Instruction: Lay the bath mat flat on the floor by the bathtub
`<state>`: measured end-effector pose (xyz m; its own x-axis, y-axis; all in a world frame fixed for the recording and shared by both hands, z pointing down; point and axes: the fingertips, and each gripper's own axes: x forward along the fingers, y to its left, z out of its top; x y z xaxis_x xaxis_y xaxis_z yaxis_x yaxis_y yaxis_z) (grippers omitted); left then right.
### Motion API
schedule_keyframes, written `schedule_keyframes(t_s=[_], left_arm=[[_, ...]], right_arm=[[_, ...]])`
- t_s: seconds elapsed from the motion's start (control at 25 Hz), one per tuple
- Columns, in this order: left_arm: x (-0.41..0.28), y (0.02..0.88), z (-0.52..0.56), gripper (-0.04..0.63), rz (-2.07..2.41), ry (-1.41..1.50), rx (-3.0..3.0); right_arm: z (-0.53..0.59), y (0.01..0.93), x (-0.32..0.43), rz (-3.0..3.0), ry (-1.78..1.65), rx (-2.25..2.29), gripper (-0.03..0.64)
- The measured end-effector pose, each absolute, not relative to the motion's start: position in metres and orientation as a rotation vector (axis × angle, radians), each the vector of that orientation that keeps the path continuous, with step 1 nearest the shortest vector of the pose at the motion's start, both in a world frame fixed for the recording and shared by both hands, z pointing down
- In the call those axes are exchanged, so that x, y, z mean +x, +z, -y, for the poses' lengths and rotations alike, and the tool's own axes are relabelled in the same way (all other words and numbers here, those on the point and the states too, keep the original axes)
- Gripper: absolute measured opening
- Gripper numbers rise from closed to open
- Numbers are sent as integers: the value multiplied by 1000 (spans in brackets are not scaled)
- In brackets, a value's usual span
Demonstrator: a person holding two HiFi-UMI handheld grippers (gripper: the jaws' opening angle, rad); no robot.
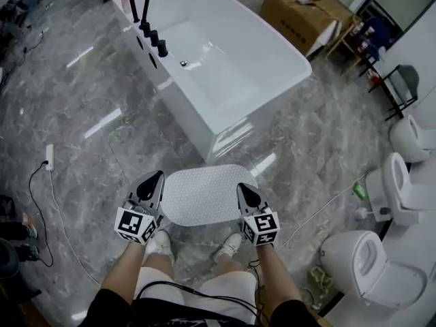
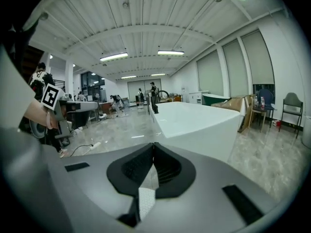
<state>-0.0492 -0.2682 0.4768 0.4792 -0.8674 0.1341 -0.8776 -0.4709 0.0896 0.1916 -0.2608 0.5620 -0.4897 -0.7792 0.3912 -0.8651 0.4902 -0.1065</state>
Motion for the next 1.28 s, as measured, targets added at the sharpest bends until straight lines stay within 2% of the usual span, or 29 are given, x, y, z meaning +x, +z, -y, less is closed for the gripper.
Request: schedule_keyframes(t_s=[0.48, 0.8, 1.28], left_arm=[[-101, 352, 216, 14, 1659, -16, 2576], [-94, 278, 211, 14, 1672, -111, 2633], [-98, 230, 201, 14, 1764, -126, 2610]], right_arm=[[228, 397, 156, 2584, 366, 1486, 26], [221, 309, 162, 2659, 258, 1464, 26], [202, 265, 183, 2688, 207, 1501, 26]])
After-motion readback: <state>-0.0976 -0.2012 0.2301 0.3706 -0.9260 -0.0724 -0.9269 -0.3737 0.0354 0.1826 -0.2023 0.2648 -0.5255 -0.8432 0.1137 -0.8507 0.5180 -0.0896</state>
